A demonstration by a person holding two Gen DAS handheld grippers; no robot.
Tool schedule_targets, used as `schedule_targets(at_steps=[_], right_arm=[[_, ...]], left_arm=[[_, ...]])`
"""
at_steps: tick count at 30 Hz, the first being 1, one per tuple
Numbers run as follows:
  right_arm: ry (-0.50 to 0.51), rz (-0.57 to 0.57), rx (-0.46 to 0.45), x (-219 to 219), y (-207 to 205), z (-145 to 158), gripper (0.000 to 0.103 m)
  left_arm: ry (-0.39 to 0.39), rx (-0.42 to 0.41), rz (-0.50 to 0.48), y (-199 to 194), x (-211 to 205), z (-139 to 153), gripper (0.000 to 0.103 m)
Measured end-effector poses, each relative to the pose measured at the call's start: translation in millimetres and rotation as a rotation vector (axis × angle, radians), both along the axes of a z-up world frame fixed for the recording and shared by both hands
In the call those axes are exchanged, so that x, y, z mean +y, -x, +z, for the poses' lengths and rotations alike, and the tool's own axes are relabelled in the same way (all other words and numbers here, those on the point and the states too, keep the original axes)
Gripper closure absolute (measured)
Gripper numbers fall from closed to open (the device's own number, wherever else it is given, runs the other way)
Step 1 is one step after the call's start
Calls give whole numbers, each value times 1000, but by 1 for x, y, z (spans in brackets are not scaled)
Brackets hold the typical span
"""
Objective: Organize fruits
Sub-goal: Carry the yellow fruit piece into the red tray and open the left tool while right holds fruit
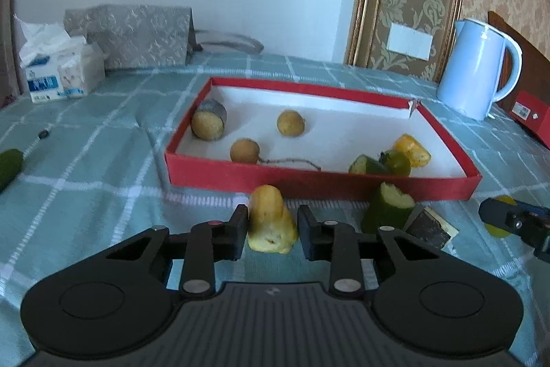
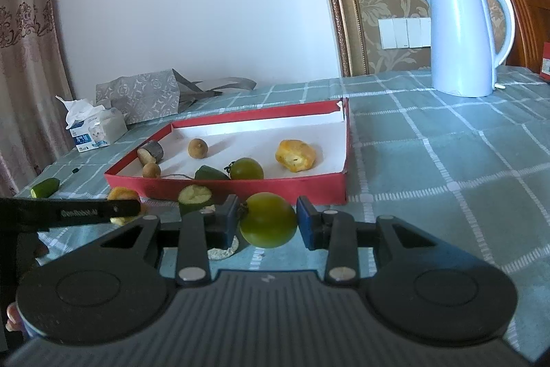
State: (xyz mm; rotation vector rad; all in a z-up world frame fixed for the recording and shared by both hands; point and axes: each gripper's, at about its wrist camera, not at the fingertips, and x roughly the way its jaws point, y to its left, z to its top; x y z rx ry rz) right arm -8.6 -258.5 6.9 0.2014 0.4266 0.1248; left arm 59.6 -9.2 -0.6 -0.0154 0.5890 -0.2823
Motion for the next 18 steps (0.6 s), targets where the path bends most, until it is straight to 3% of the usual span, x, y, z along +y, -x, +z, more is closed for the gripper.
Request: schedule_targets(at_steps=[7,10,13,18], right_arm=[[26,-5,-5,4,1,0,69],[24,-8,-3,3,0,0,69],[24,-6,3,3,-1,0,69],[17,-10,9,1,-2,-1,69]], left_arm=[[-47,-78,-38,-4,-13,19,75],[-43,-93,-43,-13,-18,25,92],[-34,-109,-44,-25,-21,33,92],[-16,-56,-52,-31,-15,28,92]])
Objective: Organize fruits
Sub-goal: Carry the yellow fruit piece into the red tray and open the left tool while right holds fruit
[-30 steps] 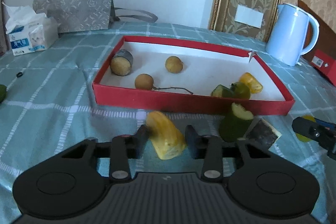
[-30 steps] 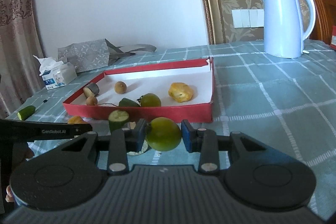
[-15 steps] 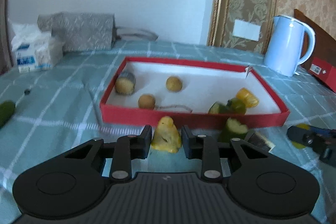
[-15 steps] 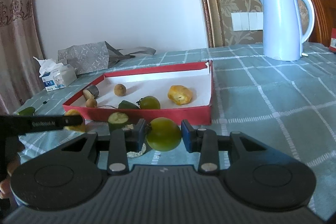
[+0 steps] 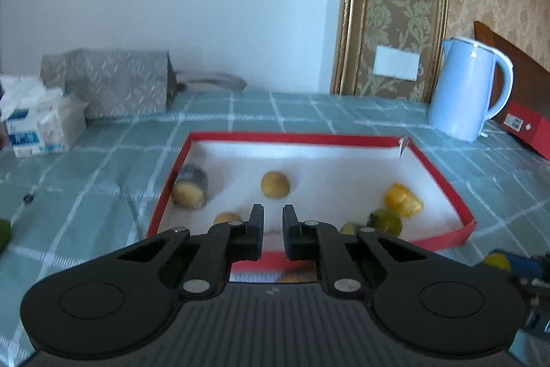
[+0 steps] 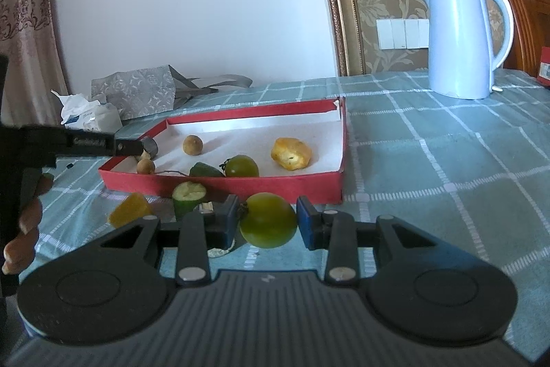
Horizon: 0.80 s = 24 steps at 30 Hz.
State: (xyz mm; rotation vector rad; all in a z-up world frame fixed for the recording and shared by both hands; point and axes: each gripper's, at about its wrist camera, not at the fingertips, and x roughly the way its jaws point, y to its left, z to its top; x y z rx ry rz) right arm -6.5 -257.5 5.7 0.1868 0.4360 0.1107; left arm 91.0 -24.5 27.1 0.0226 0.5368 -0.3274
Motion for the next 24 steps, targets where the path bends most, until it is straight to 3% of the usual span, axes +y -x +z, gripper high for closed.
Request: schedule_targets(at_steps=[4,5,7,9,11,17,19,21,24], right_arm=[[-2,8,8,1,-2,0,69],[-1,11,12,1,-2,-1,69],[-3,12,12,1,-2,-1,69],[-1,7,11,1,-2,-1,69],[-4,6,15,1,-3,-1,69],[-1,7,19,1,-3,-2,69],[-1,6,18,0,-2,-1,69],[-5,6,19,0,-2,-1,69],[-8,6,17,0,-2,-1,69]], left_arm=[[7,36,-36,14,10,-9,89],[2,33,-43,18,11,-10,84],[10,40,-76,22,14,-12,69],[28,50,-110,23,15,-14,38],[28,41,-118,25,15,-16,30],[-49,62,-137,19,5,-27,30],[-65,76,-148,17,3,-31,37],[-88,87,-171,17,1,-35,54],[-138,79,-185,19,-4,-39,61]])
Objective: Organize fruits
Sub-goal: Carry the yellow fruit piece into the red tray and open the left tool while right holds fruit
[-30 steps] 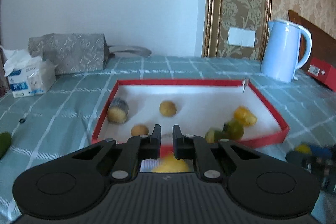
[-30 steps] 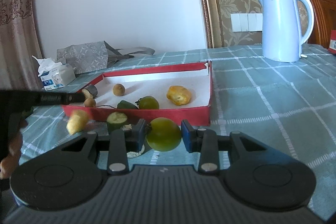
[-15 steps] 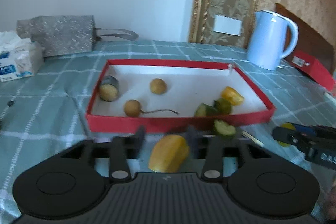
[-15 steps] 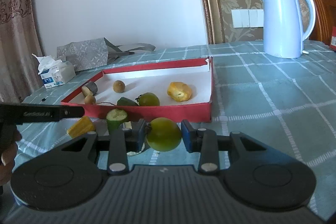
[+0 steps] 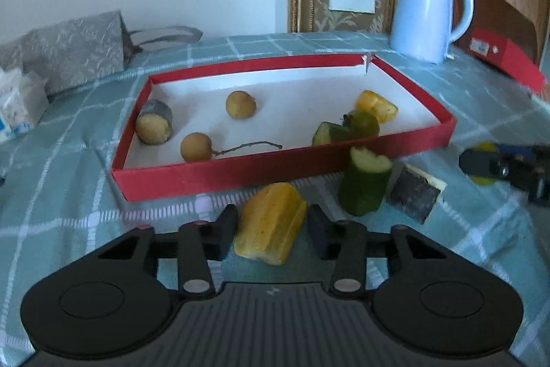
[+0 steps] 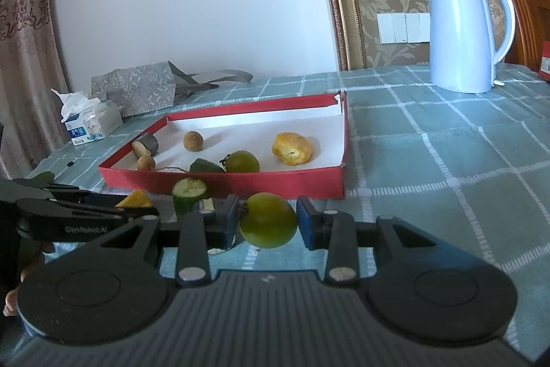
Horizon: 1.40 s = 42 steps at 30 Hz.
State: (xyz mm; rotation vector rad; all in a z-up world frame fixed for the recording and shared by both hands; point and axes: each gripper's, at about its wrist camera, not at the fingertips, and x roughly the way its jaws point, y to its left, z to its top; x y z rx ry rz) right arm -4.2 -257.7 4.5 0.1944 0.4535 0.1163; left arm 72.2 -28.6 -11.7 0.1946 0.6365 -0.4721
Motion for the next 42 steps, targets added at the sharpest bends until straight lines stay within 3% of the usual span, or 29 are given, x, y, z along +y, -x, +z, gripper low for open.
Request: schedule_targets(at_steps=[10,15,20,25,29,31,33,42], right_arm=[[-9,-7,-7,-1,1,0,69],[-4,-7,-6,-1,1,0,69],[-2,-9,1,-1,-1,-1,69],[0,-10,7,-1,-2,-1,69],[8,-8,19,0,-4,-2,69],[6,-5,26,0,-6,-3,69],[12,-6,27,1,-6,-3,69],[9,-10,29,1,-6,-3,69]], left_arm=[[4,-134,48,16,4,17,63],[4,-187,75,2,1,37,63],[-6,-174,146,-42,-6,47,63],[-60,-115,221,-92,-16,30,62],[-66,-116,227,-105,-18,22,59],[-69,-128,223,-104,-19,22,48],[-80,-170,247,-97,-18,24,20],[7,-232,364,-44,20,33,18]])
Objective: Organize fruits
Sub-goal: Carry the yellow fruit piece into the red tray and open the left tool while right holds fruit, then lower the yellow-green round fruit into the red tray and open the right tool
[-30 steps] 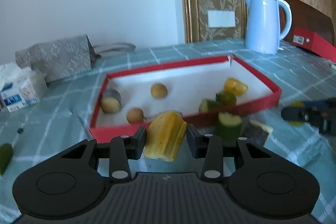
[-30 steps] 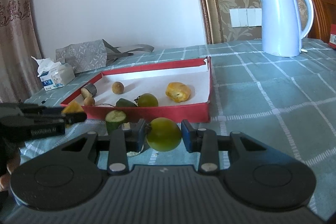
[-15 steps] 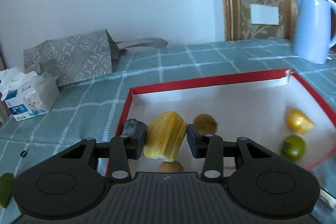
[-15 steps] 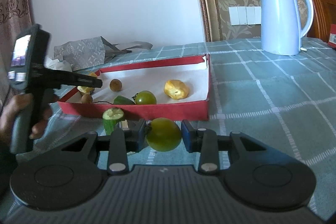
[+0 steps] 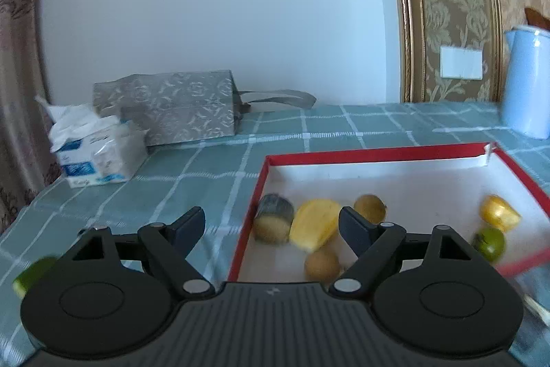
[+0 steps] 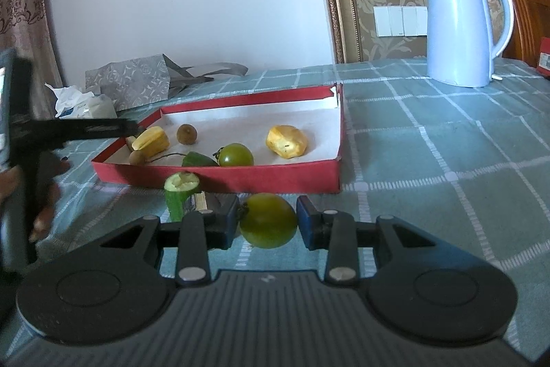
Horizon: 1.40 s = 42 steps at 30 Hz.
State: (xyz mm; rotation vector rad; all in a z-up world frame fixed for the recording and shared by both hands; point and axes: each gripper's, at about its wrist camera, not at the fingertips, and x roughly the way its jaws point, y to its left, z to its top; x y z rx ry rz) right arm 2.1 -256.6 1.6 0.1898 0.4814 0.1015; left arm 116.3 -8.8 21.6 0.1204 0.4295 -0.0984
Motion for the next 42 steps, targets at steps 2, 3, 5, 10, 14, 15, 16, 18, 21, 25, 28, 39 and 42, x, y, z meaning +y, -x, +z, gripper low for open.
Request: schedule_targets(at_steps=[2,3,5,10,14,15,16,18,21,25,28,39,42], right_arm=[[7,2,-3,1,1,0,69],[11,2,-4,2,1,0,69],[15,1,-4,2,1,0,69],[40,-13,-9,4,2,0,69],[90,-25,-45,9,4,7,69],[106,-21,-46,10,3,10,69],[120,-20,-51,11,1,13,69],[148,-14,-63,15,-7,21,69],[185,8,-85,23,-27,36,69],[235,47,-64,36,-76,49,69],[271,81,-21,48,-116,46,69],[291,57,51,60,-166,16,61],[285,49,20,56,-154,21,51]], left_arm=[[35,-4,-11,21,9,1,18],[45,-4,-22,30,12,1,18],[67,2,-39,44,16,0,12],[86,97,-96,44,15,-11,10],[72,117,-104,42,12,-15,10],[72,122,-107,42,12,-16,10],[68,127,-111,41,11,-17,10],[54,139,-122,41,8,-19,10],[44,135,-133,44,6,-20,10],[31,135,-145,44,4,-20,10],[25,139,-148,44,4,-21,10],[49,177,-158,37,7,-23,10],[34,178,-156,37,5,-24,10]])
